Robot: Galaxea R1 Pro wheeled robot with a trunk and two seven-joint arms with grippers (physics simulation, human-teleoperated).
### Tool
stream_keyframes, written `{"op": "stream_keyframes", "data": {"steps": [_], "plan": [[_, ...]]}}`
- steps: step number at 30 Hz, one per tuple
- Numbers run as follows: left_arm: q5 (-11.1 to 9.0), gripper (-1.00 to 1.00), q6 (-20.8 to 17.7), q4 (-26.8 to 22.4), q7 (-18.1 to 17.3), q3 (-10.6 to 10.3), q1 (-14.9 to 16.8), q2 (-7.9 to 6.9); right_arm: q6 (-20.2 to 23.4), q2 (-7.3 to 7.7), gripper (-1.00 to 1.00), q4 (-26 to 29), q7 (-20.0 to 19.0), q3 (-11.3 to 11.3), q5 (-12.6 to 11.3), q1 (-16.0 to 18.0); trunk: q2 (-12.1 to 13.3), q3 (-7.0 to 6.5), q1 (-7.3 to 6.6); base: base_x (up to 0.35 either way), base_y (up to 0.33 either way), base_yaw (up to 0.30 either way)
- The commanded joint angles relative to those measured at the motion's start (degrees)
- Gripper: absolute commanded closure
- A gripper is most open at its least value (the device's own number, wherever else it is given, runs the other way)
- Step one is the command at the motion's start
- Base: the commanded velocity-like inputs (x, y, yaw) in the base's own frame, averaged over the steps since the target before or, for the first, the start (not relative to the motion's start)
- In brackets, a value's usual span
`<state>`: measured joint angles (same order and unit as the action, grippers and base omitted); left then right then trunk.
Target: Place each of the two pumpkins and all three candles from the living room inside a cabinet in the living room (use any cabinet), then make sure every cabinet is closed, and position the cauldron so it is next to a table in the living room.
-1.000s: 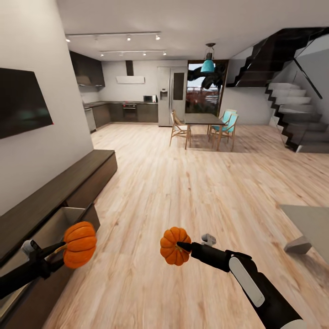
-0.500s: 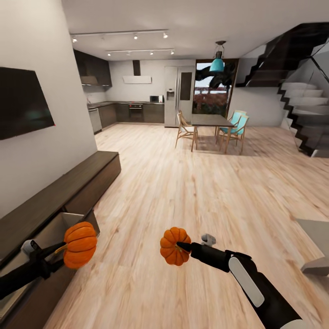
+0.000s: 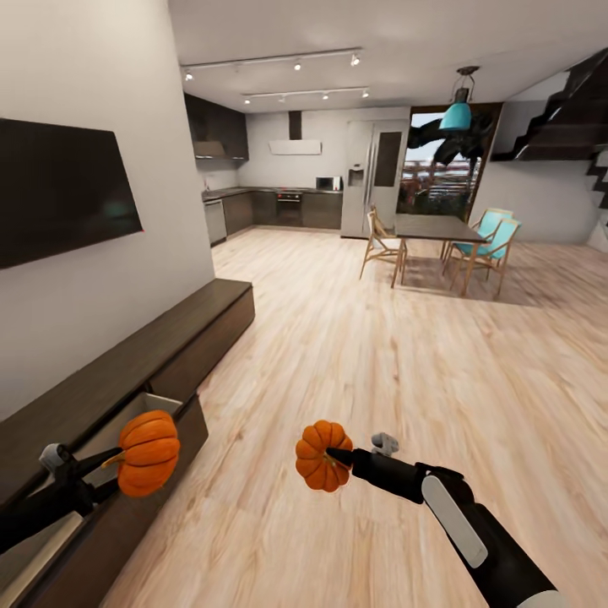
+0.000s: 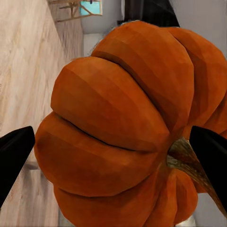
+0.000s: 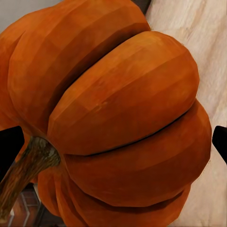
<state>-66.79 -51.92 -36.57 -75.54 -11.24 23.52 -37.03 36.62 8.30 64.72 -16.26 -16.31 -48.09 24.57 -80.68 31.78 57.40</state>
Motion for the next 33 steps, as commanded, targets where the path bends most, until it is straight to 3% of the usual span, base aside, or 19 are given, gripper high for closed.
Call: {"op": "stream_keyframes", "data": {"steps": [1, 11, 17, 33], "plan": [[-0.6, 1.0, -0.7, 0.0, -0.2, -0.3, 0.1, -0.06, 0.2, 0.04, 1.0, 0.1, 0.0, 0.0, -0.6, 0.0, 0.0, 0.05, 0.03, 0.338, -0.144, 0.272], [-0.8, 1.0, -0.7, 0.0, -0.2, -0.3, 0.1, 0.02, 0.2, 0.04, 1.0, 0.1, 0.0, 0.0, -0.6, 0.0, 0.0, 0.05, 0.03, 0.329, -0.155, 0.272], [-0.2, 1.0, -0.7, 0.0, -0.2, 0.0, 0.1, 1.67, 0.3, 0.04, 1.0, 0.1, 0.0, 0.0, -0.6, 0.0, 0.0, 0.05, 0.03, 0.316, -0.165, 0.272], [-0.1, 1.0, -0.6, 0.0, -0.2, 0.0, 0.1, 1.8, 0.3, 0.04, 1.0, 0.1, 0.0, 0.0, -0.6, 0.0, 0.0, 0.05, 0.03, 0.293, -0.191, 0.272]]}}
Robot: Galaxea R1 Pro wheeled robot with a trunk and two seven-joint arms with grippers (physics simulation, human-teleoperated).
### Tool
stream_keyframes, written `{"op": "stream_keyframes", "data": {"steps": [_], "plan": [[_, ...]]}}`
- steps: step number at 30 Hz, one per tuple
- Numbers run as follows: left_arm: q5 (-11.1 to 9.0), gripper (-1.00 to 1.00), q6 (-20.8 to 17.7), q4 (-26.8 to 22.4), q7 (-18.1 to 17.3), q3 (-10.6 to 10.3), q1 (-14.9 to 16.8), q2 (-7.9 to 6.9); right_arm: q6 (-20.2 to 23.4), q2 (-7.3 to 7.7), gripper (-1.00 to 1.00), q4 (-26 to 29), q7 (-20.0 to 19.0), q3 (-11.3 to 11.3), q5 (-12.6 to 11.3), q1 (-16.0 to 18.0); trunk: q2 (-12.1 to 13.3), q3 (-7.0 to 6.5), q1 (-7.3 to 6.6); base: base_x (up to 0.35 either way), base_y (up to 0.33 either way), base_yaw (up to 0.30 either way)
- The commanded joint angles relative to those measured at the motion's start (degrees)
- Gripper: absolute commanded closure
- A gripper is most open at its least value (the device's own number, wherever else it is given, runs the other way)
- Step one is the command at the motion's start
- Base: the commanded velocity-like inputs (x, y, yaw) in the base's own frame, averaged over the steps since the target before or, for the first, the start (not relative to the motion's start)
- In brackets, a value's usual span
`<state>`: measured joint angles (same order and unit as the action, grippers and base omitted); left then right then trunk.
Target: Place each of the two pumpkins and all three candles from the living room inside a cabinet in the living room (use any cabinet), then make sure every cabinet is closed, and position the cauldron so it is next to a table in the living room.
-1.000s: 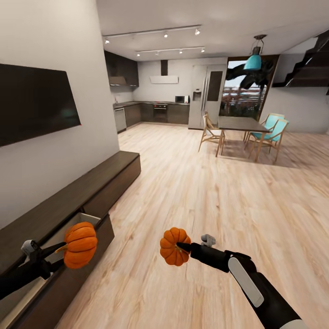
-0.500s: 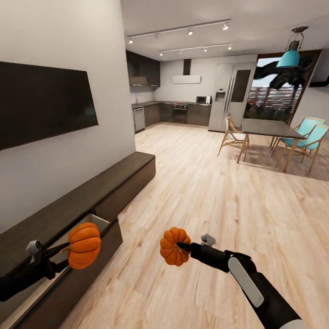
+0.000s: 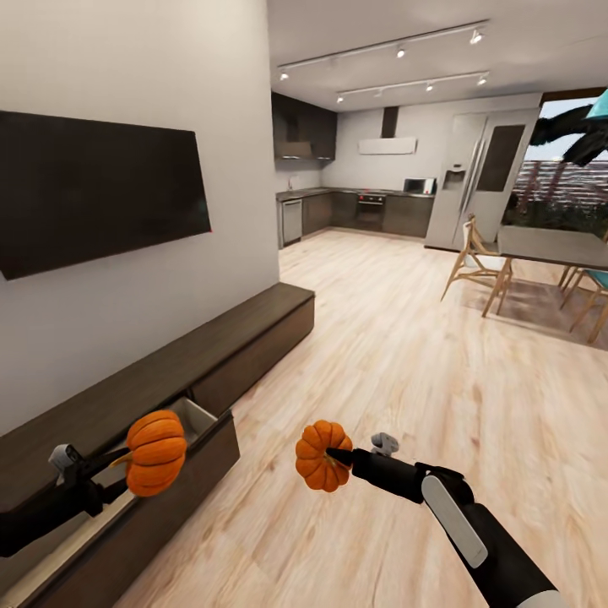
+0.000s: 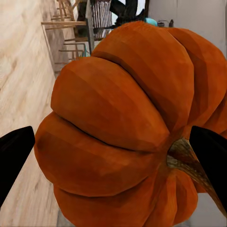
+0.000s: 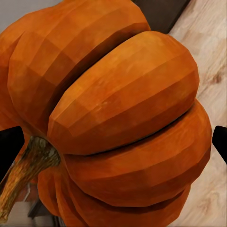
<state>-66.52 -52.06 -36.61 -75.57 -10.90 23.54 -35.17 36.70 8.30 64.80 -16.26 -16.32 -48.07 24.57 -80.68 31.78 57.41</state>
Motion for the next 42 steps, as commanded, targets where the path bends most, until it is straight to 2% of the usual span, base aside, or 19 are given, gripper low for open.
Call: {"op": "stream_keyframes", "data": {"steps": [1, 7, 20, 37, 42], "plan": [[-0.4, 1.0, -0.5, 0.1, -0.2, -0.4, 0.1, -0.07, 0.2, 0.05, 1.0, 0.1, 0.0, 0.0, -0.6, 0.0, 0.0, 0.05, 0.02, 0.251, -0.215, 0.272], [-0.3, 1.0, -0.5, 0.1, -0.2, -0.4, 0.1, -0.06, 0.2, 0.05, 1.0, 0.1, 0.0, 0.0, -0.6, 0.0, 0.0, 0.05, 0.02, 0.15, -0.216, 0.272], [-0.3, 1.0, -0.5, 0.1, -0.2, -0.4, 0.1, -0.04, 0.2, 0.05, 1.0, 0.1, 0.0, 0.0, -0.6, 0.0, 0.0, 0.05, 0.02, 0.005, -0.173, 0.272], [-0.3, 1.0, -0.5, 0.1, -0.2, -0.3, 0.1, -0.06, 0.2, 0.05, 1.0, 0.1, -0.1, 0.0, -0.6, 0.0, 0.0, 0.05, 0.02, 0.0, -0.01, 0.272], [-0.3, 1.0, -0.5, 0.1, -0.1, -0.4, 0.1, -0.07, 0.2, 0.06, 1.0, 0.1, -0.3, 0.0, -0.7, 0.0, 2.0, -0.84, -1.07, 0.0, 0.0, 0.23]]}}
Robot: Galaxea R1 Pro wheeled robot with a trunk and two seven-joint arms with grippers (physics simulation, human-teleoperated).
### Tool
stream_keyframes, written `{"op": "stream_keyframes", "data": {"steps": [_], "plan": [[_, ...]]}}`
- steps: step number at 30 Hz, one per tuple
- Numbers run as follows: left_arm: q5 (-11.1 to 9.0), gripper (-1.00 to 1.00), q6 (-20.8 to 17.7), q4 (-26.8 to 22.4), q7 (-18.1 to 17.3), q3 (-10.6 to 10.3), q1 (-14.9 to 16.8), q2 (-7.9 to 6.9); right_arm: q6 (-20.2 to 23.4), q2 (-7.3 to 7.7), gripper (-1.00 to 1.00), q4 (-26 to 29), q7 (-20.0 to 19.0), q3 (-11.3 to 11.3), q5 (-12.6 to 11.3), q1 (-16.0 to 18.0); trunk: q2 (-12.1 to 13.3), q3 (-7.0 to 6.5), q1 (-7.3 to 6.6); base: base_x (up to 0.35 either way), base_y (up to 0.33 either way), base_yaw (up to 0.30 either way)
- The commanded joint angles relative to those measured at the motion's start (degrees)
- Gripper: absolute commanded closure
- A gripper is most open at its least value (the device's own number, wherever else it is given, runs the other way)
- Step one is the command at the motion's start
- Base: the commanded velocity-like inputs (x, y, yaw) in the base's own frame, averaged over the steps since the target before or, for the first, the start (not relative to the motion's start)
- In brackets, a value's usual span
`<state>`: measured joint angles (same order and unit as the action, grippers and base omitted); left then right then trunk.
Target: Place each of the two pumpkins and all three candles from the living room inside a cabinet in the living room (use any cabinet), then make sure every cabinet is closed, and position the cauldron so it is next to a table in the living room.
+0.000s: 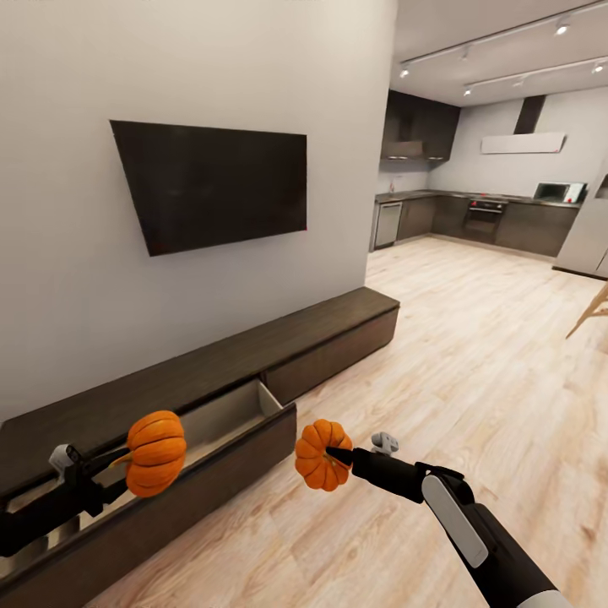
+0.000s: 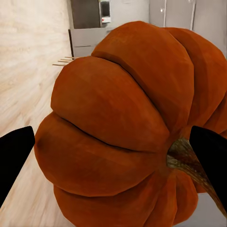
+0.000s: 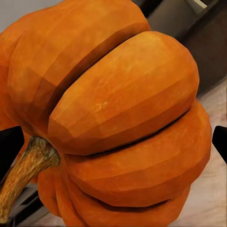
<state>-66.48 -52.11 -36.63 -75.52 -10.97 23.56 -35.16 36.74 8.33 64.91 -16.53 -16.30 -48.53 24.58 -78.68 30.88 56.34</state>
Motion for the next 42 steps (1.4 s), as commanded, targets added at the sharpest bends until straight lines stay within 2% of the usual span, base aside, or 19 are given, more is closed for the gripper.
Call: {"op": "stream_keyframes", "data": {"steps": [1, 10, 42], "plan": [[-0.3, 1.0, -0.5, 0.1, -0.2, -0.4, 0.1, -0.04, 0.2, 0.08, 1.0, 0.0, -0.1, 0.0, -0.2, 0.0, 0.4, -0.13, -0.23, 0.0, 0.0, 0.053], [-0.3, 1.0, -0.5, 0.1, -0.2, -0.5, 0.1, 0.0, 0.2, 0.21, 1.0, 1.5, 0.1, 0.0, -0.2, 0.0, 4.0, -1.74, -2.2, 0.0, 0.0, 0.078], [-0.2, 1.0, -0.5, 0.1, -0.1, -0.5, 0.1, 0.01, 0.2, 0.15, 1.0, 1.6, 0.3, 0.0, -0.2, 0.0, 16.8, -7.49, -9.23, 0.0, 0.0, 0.273]]}}
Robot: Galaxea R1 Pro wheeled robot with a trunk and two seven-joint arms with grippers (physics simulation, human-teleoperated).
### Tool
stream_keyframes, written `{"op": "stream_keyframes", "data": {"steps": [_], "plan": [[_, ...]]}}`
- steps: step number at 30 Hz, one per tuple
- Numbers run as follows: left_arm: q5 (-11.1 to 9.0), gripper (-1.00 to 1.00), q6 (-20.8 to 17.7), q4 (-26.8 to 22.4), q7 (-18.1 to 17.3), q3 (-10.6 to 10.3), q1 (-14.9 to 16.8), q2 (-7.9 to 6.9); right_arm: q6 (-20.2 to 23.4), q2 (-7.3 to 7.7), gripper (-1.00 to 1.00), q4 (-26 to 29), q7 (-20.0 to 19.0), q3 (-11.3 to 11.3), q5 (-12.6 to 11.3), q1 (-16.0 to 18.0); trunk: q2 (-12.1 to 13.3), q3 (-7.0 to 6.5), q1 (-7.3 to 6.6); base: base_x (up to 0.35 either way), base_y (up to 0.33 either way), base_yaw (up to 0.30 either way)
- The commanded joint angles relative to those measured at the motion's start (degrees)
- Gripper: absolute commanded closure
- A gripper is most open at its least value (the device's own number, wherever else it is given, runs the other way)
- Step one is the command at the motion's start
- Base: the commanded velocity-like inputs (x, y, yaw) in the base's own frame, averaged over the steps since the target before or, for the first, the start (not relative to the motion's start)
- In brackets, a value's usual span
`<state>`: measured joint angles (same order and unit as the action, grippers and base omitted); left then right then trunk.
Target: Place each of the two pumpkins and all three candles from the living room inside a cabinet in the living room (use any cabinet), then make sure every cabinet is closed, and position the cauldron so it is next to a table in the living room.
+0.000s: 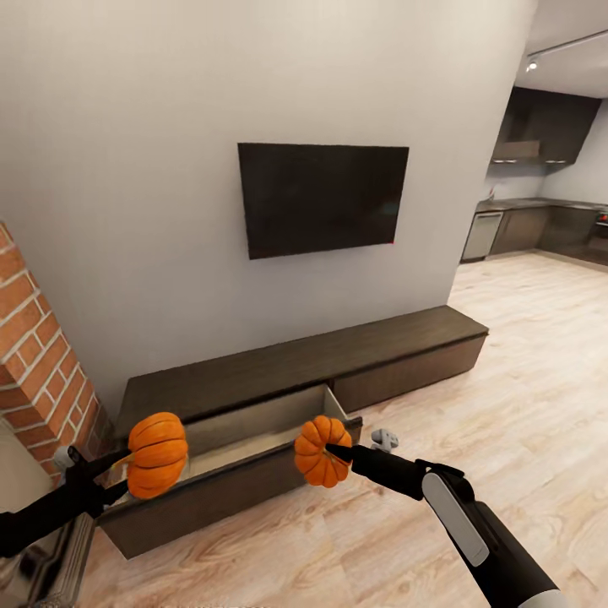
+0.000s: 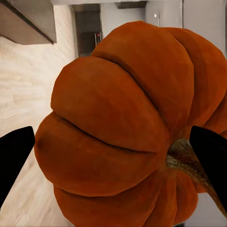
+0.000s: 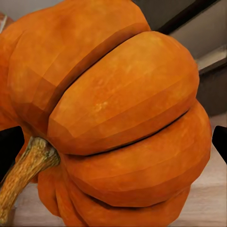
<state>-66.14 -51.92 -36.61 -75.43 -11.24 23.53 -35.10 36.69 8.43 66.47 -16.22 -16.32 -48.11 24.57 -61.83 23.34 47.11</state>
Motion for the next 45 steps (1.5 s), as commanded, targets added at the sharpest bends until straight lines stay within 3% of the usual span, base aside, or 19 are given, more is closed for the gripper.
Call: {"op": "stream_keyframes", "data": {"steps": [1, 27, 45], "plan": [[-0.6, 1.0, -0.6, 0.1, -0.2, -0.3, 0.1, -0.06, 0.2, 0.04, 1.0, 0.1, 0.0, 0.0, -0.6, 0.0, 0.4, -0.13, -0.22, 0.0, 0.0, 0.275], [-0.6, 1.0, -0.6, 0.1, -0.2, -0.3, 0.1, 0.03, 0.2, 0.14, 1.0, 0.0, -0.1, 0.0, -0.6, 0.0, 10.8, -4.79, -5.93, 0.0, 0.0, 0.275], [-0.6, 1.0, -0.6, -0.1, -0.2, -0.3, 0.1, 0.03, 0.2, 0.33, 1.0, 0.2, -0.5, 0.0, -0.7, 0.0, 10.8, -4.79, -5.93, 0.093, -0.096, 0.053]]}}
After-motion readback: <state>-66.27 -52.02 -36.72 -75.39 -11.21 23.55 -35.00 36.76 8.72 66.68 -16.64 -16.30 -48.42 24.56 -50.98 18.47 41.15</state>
